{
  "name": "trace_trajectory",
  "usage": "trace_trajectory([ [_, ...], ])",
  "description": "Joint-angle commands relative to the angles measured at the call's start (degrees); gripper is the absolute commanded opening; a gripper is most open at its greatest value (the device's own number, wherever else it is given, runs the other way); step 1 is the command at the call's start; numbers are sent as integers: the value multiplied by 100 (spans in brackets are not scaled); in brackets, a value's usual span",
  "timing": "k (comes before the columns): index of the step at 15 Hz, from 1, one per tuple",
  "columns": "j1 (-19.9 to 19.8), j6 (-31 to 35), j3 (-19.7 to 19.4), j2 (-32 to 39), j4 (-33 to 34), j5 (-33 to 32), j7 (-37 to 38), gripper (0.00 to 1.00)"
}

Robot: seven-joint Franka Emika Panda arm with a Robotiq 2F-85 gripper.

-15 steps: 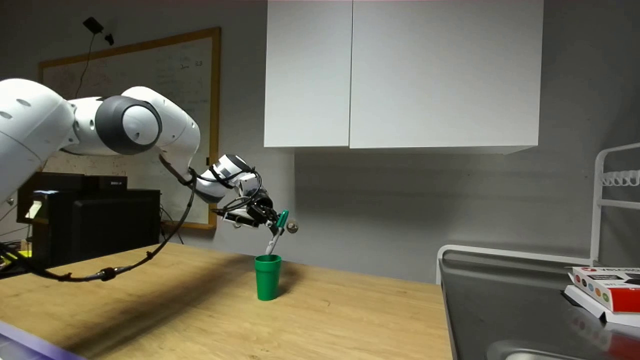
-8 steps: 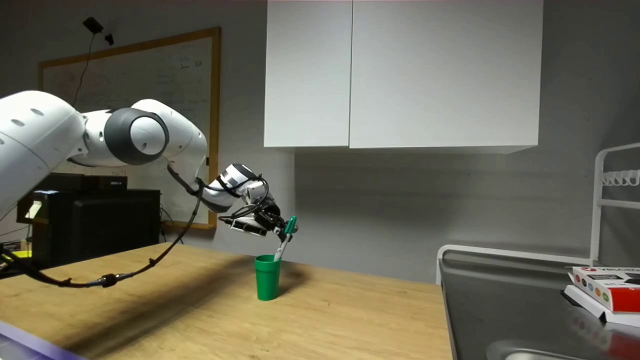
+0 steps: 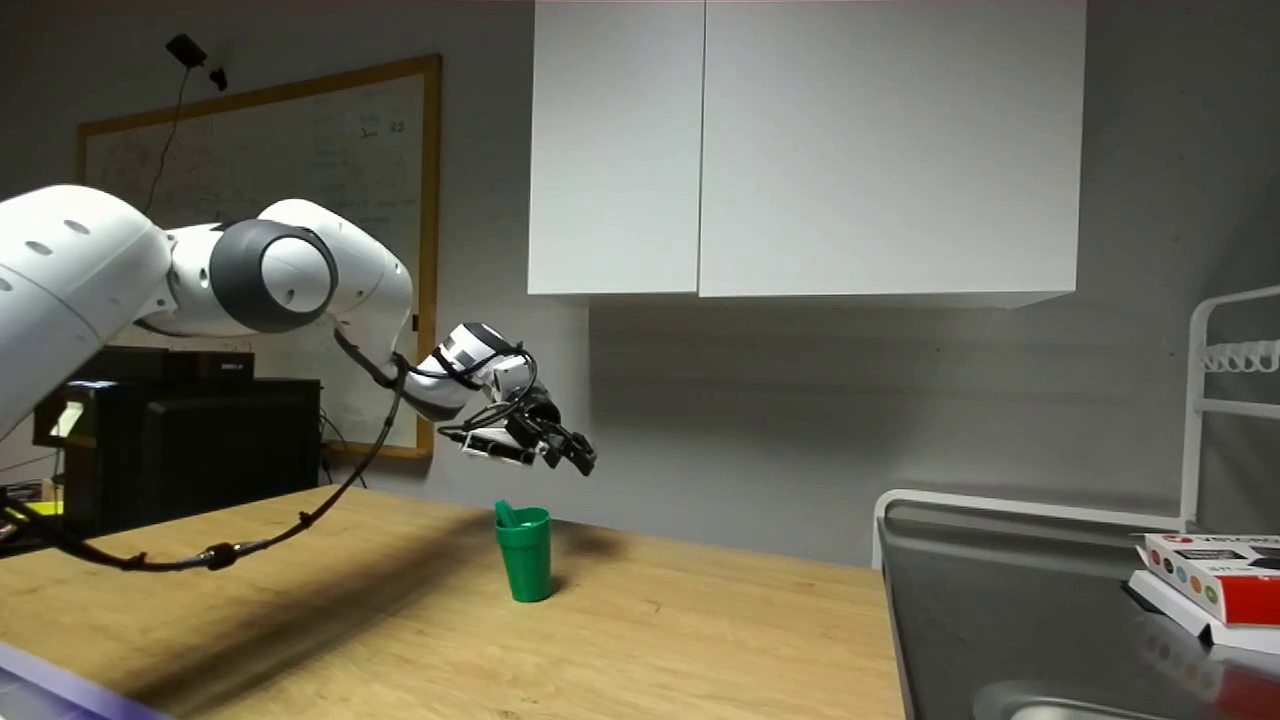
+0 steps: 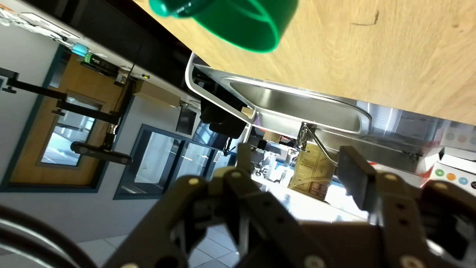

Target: Put the green marker inside the green cup

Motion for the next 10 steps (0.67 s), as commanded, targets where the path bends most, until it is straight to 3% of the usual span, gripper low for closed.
trace_trajectory([
  [1, 126, -255, -66, 185, 306, -74, -138, 95],
  [5, 148, -196, 171, -181, 52, 185, -548, 100],
  [10, 429, 219, 609, -1239, -656, 688, -1010, 100],
])
